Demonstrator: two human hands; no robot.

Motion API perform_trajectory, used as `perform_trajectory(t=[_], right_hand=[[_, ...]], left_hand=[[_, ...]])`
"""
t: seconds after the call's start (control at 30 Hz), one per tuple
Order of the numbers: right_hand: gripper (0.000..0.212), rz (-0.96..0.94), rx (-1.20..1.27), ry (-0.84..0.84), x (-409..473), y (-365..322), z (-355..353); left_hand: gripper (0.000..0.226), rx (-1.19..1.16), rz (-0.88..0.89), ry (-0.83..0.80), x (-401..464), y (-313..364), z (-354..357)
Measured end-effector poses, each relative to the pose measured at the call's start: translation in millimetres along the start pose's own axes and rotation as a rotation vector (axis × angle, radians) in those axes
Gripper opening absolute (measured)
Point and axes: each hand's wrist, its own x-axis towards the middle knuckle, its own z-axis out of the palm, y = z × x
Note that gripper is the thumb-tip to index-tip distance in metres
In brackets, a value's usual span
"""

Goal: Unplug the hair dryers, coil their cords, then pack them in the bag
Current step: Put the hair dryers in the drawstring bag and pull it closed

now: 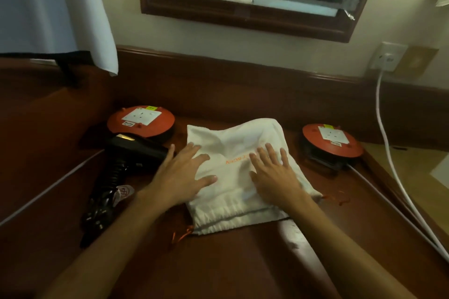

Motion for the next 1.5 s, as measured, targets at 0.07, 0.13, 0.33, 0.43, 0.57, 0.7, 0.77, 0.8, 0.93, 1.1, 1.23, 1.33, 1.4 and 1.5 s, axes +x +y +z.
perform_trajectory(t=[0.07,0.13,0.33,0.43,0.57,0.7,0.77,0.8,0.93,1.1,1.23,1.33,1.4,1.5], right_hand=[[0.060,-0.007,0.162,-0.001,-16,-21,5],[0.058,-0.008,0.327,-0.036,-32,-45,16],[0.060,0.012,0.381,-0.022,-61,-74,26],[0.056,0.013,0.410,0.029,-66,-73,23],[0.051,0.061,0.543,0.153,-77,-76,23],[0.035,0.091,0.844,0.333,-96,-91,16],[0.029,0.077,0.932,0.366,-104,-100,13],[0.026,0.062,0.946,0.373,-107,-105,12],[0.022,0.029,0.982,0.336,-113,-108,9],[0.018,0.110,1.080,0.383,-108,-91,2],[0.021,-0.007,1.271,0.340,-107,-99,-18],[0.038,0.035,1.658,0.243,-106,-109,-32],[0.044,0.116,1.876,0.240,-104,-110,-36],[0.035,0.218,2.148,0.237,-113,-100,-37]], left_hand=[[0.064,0.002,-0.077,0.083,-27,-16,-10],[0.063,0.037,-0.220,0.103,-50,-32,-12],[0.086,0.049,-0.613,0.033,-88,-55,-22],[0.086,-0.071,-0.656,0.018,-92,-56,-34],[0.080,-0.174,-0.633,0.133,-92,-68,-41],[0.077,-0.299,-0.618,0.227,-95,-58,-39],[0.076,-0.367,-0.609,0.266,-93,-47,-36],[0.076,-0.404,-0.609,0.273,-91,-42,-36],[0.074,-0.547,-0.606,0.282,-85,-25,-41],[0.071,-0.793,-0.560,0.319,-93,-12,-58],[0.059,-0.939,-0.442,0.426,-99,13,-66],[0.044,-1.215,-0.336,0.414,-96,48,-60],[0.035,-1.358,-0.295,0.352,-95,75,-50],[0.036,-1.368,-0.236,0.300,-91,100,-23]])
